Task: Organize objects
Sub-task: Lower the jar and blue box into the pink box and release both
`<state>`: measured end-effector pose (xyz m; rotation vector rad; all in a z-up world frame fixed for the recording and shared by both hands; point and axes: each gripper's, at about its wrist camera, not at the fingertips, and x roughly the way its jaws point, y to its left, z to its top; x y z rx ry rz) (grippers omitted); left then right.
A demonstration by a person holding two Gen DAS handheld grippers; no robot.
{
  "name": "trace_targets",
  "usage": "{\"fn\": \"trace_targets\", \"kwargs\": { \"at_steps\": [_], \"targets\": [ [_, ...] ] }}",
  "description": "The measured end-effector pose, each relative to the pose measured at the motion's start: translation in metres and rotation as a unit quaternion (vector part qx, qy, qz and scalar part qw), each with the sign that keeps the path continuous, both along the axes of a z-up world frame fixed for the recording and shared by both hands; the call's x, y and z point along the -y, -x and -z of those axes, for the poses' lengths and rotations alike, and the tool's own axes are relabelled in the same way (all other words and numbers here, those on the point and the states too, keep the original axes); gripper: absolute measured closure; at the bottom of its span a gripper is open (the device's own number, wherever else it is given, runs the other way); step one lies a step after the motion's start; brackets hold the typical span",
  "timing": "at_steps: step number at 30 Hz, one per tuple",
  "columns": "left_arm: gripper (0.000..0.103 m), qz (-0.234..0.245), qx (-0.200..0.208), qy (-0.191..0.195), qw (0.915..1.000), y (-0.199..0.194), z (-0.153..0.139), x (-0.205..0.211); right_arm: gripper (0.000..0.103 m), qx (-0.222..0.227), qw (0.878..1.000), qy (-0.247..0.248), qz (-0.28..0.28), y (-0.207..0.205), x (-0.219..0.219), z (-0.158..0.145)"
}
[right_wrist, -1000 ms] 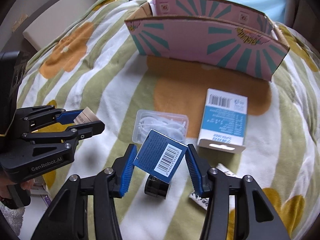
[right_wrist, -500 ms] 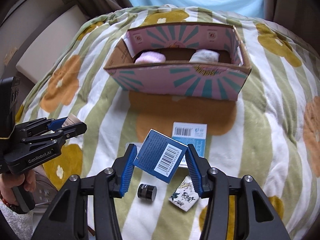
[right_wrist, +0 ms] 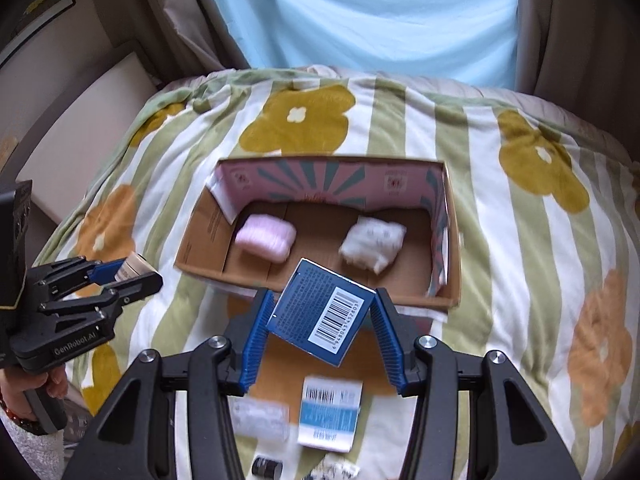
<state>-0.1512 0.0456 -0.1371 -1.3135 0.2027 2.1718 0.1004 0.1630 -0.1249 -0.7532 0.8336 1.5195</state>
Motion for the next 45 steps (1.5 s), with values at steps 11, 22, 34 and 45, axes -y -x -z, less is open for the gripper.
{"fn": "trace_targets", "kwargs": {
  "at_steps": [11, 22, 34, 45],
  "targets": [
    [0.073, 0.052, 0.000, 0.003, 0.9986, 0.084, 0.032, -0.070, 0.057, -0.015, 0.999, 0.020, 0.041, -0.018, -0.067, 0.035],
    [0.073, 0.068, 0.034, 0.010, 0.9971, 0.106, 0.086, -0.101, 0.057, -0.017, 0.996, 0.051, 0.065, -0.028, -0.085, 0.076],
    [0.062, 0.067, 0.059, -0.024, 0.9957, 0.112, 0.092, -0.102, 0.038, -0.086, 0.988, 0.086, 0.100, -0.047, -0.089, 0.096],
    [0.000, 0.034, 0.051, -0.041, 0.9973, 0.110, 0.087, -0.082, 0.009, -0.109, 0.984, 0.065, 0.124, -0.062, -0.078, 0.081]
  ]
}}
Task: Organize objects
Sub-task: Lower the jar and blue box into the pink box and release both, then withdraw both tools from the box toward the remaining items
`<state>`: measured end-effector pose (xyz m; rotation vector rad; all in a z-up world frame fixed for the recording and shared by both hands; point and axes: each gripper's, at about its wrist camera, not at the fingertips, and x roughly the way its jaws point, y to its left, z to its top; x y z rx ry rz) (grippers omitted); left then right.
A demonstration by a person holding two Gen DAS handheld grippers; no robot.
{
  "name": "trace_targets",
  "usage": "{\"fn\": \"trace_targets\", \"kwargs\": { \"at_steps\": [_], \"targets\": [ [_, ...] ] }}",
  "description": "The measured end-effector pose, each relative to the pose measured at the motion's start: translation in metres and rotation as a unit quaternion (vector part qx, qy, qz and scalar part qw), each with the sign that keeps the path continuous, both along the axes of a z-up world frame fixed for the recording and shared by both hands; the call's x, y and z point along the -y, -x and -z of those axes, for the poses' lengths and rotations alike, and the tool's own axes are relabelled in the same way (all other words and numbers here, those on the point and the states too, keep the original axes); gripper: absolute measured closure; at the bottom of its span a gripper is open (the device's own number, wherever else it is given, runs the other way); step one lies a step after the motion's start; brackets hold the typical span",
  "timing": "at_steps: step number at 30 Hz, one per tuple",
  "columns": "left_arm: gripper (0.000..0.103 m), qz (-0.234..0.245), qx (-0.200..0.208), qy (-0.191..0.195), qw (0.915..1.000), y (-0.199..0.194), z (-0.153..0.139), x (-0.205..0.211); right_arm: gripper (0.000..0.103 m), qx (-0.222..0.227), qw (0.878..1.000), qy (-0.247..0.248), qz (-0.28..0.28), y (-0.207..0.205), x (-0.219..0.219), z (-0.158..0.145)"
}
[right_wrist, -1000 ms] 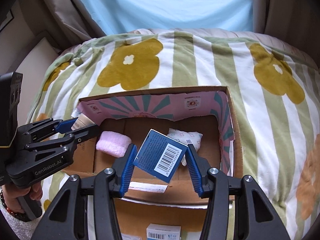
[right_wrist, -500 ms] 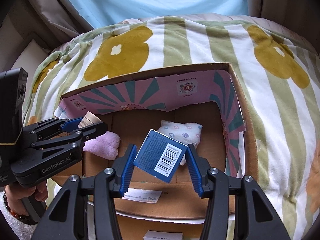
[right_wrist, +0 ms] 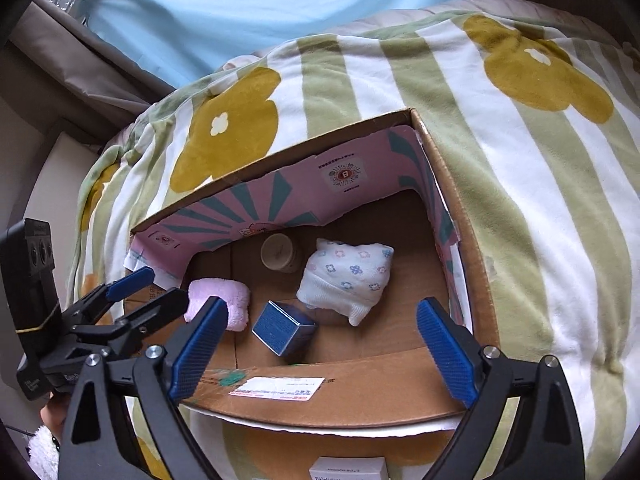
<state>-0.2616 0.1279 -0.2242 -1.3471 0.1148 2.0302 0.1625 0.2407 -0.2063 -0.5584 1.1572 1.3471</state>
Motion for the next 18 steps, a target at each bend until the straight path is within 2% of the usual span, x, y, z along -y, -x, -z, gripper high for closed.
{"fn": "trace_targets", "kwargs": {
  "at_steps": [10, 18],
  "targets": [
    [0.000, -0.010, -0.015, -0.015, 0.9997, -0.013, -0.023, 0.017, 0.009, 0.005, 1.000, -0.004, -0.003, 0.003, 0.008, -0.007],
    [0.000, -0.025, -0.017, -0.033, 0.9990, -0.033, -0.043, 0.038, 0.009, 0.016, 1.000, -0.018, -0.013, 0.007, 0.021, -0.027]
  ]
}}
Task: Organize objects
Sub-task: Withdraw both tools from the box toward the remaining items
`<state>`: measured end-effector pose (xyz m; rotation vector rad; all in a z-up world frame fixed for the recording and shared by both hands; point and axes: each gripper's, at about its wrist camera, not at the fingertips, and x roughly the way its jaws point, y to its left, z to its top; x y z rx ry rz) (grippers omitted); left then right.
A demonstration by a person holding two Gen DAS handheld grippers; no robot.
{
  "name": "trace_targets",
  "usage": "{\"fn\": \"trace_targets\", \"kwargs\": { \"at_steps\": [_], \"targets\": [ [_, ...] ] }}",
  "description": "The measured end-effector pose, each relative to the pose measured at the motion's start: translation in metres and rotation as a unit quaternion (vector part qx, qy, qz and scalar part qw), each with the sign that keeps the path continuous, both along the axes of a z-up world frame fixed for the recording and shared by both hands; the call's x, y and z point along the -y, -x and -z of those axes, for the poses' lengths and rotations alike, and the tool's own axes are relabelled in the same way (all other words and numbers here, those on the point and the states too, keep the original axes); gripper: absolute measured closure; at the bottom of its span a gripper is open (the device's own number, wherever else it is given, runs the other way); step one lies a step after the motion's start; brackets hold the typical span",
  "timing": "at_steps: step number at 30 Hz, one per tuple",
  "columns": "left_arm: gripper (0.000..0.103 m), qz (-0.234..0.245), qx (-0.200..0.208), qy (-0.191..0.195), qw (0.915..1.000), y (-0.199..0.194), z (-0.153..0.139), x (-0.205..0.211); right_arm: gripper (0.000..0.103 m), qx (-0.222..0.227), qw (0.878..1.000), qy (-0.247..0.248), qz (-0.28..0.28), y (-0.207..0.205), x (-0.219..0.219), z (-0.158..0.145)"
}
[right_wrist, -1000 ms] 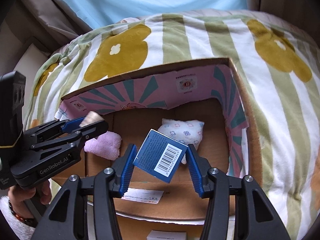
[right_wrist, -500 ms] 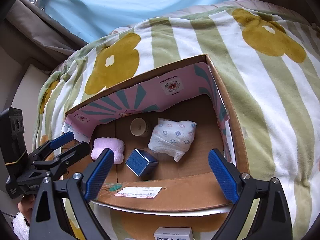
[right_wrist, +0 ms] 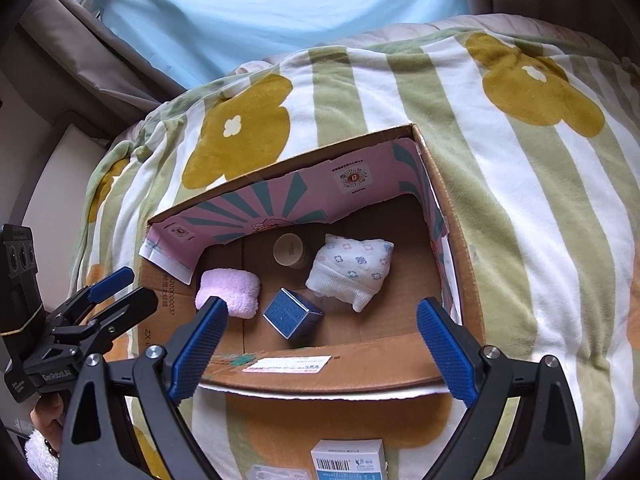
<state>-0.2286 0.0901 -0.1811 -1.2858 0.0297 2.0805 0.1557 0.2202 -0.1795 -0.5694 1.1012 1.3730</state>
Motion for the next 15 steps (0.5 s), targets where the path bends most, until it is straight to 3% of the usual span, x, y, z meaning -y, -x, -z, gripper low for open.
{"fn": "trace_targets", "kwargs": {
  "at_steps": [11, 15],
  "targets": [
    [0.000, -0.019, -0.046, 0.009, 0.9987, -0.048, -0.040, 0.022, 0.009, 0.027, 0.999, -0.028, -0.025, 0.012, 0.033, -0.037],
    [0.000, -0.003, -0.065, 0.019, 0.9977, -0.072, -0.052, 0.027, 0.009, 0.032, 0.998, -0.039, -0.034, 0.012, 0.050, -0.050]
  ]
}}
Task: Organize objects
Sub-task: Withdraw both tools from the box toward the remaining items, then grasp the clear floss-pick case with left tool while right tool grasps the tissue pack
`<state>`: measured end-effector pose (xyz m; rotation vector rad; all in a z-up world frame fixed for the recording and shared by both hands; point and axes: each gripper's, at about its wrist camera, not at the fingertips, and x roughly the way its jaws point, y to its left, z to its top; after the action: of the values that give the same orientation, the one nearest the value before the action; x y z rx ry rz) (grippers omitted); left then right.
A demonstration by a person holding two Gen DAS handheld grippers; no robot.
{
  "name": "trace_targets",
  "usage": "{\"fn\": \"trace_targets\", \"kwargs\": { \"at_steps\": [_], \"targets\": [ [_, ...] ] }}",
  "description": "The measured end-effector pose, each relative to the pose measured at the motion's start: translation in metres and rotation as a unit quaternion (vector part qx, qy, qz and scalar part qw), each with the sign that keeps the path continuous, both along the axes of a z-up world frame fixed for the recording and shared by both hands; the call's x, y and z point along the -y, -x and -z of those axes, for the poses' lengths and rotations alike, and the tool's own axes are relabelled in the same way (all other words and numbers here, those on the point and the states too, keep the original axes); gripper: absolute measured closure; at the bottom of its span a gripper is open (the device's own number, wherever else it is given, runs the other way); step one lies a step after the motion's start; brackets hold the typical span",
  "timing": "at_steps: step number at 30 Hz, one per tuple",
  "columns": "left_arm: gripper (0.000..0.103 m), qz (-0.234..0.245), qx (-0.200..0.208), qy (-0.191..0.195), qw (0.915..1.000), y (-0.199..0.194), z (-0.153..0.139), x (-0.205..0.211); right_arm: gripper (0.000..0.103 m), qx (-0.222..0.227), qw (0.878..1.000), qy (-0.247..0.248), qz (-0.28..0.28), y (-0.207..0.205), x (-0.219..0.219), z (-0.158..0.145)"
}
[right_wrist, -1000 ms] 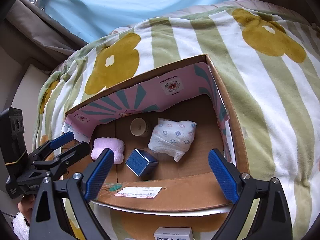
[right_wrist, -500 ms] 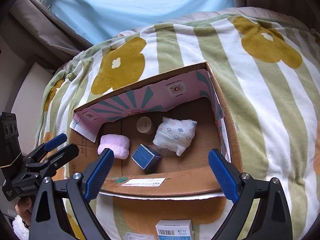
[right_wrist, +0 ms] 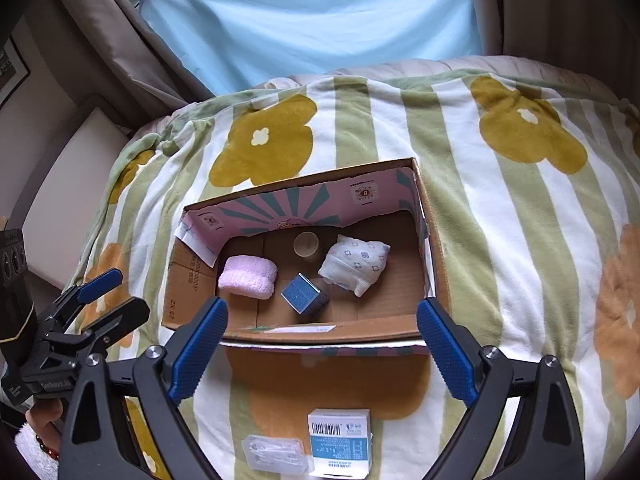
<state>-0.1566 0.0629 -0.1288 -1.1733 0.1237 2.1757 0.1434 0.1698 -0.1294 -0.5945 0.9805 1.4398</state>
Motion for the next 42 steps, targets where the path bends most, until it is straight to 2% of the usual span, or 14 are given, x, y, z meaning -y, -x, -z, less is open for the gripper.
{"fn": "trace_targets", "kwargs": {
  "at_steps": [10, 17, 23, 28, 35, 38, 42],
  "targets": [
    [0.000, 0.046, -0.018, 0.034, 0.9982, -0.072, -0.002, 0.006, 0.009, 0.025, 1.000, -0.014, -0.009, -0.001, 0.050, -0.011],
    [0.000, 0.111, -0.032, 0.072, 0.9907, -0.122, 0.014, 0.005, 0.009, 0.031, 0.999, -0.001, -0.029, 0.000, 0.082, -0.002],
    [0.000, 0.178, -0.029, 0.077, 0.9806, -0.153, 0.035, -0.001, 0.009, 0.027, 0.998, 0.028, -0.046, 0.004, 0.113, 0.028],
    [0.003, 0.222, -0.021, 0.101, 0.9697, -0.171, 0.074, -0.013, 0.009, 0.020, 0.997, 0.057, -0.040, 0.008, 0.139, 0.065],
    [0.012, 0.244, 0.008, 0.125, 0.9617, -0.176, 0.135, -0.022, 0.009, 0.014, 0.996, 0.090, 0.003, 0.010, 0.163, 0.120],
    [0.018, 0.251, 0.011, 0.132, 0.9589, -0.178, 0.152, -0.023, 0.009, 0.020, 0.995, 0.094, 0.014, 0.016, 0.170, 0.137],
    [0.020, 0.256, 0.012, 0.139, 0.9566, -0.178, 0.166, -0.024, 0.010, 0.039, 0.995, 0.094, 0.022, 0.025, 0.177, 0.152]
  ]
}}
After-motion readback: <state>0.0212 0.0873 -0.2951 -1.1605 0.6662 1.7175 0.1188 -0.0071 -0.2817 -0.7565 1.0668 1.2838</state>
